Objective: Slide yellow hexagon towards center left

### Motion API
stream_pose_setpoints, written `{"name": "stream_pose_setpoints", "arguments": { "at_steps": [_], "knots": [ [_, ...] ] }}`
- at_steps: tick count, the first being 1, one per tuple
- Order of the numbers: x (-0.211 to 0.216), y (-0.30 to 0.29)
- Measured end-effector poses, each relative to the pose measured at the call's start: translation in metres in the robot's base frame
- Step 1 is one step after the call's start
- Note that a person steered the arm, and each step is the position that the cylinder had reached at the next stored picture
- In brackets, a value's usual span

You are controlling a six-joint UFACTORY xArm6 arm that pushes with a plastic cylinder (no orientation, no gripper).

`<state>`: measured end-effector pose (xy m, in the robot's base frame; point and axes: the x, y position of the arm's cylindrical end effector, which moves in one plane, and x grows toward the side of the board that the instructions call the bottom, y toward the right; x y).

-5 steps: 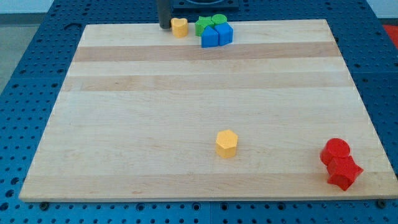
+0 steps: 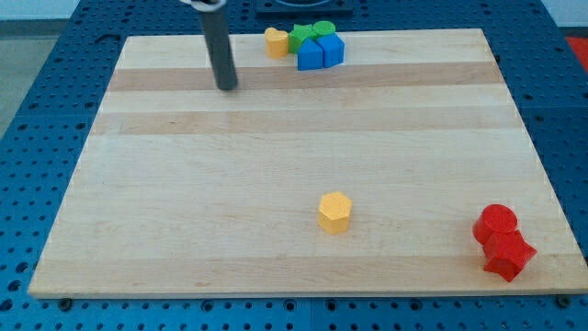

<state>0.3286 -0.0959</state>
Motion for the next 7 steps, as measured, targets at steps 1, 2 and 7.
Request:
{"name": "stream_pose_setpoints", "arguments": {
  "at_steps": [1,2,7],
  "knots": [
    [0.034,0.079],
    [0.062,0.171],
    [0.201,0.045]
  ]
}}
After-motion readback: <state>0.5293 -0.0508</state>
